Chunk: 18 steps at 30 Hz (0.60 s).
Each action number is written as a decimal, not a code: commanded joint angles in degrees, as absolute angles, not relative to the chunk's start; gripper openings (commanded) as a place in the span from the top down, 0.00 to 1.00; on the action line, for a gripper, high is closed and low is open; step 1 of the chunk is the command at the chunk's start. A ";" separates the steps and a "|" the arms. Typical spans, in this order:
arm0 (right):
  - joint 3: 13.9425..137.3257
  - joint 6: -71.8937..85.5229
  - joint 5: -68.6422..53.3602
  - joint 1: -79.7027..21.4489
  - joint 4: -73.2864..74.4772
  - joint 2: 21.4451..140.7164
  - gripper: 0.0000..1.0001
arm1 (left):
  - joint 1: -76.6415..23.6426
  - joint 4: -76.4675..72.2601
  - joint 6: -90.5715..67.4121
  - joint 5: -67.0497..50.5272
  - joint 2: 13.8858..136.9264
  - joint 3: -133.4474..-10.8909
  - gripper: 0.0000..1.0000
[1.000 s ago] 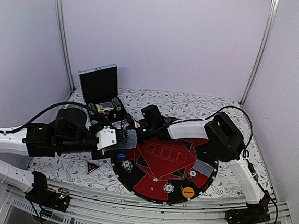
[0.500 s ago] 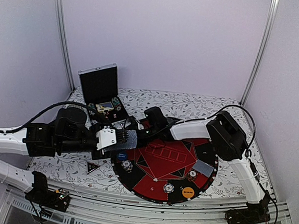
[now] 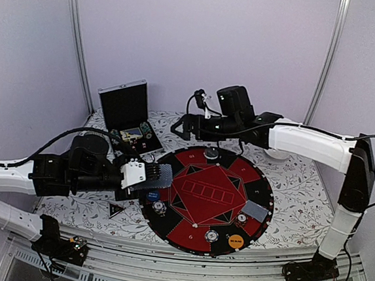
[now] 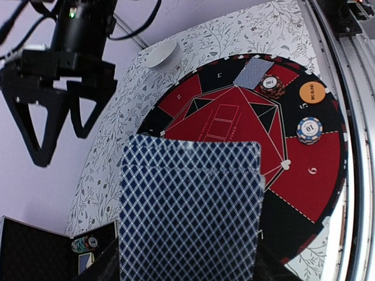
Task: Distribute texas hold em gaming equipment
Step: Pick up the poker card from the face-down deck piles.
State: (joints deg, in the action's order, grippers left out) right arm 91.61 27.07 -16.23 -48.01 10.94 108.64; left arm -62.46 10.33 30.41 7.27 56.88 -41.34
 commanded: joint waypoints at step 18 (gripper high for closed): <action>70.99 21.04 -15.30 -62.56 1.12 90.02 0.02 | -61.54 9.45 31.82 7.88 57.74 -41.76 0.44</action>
State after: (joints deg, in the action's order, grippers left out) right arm 71.16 19.00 -12.84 -60.88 5.15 87.94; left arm -62.43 10.28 31.48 7.27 57.78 -41.34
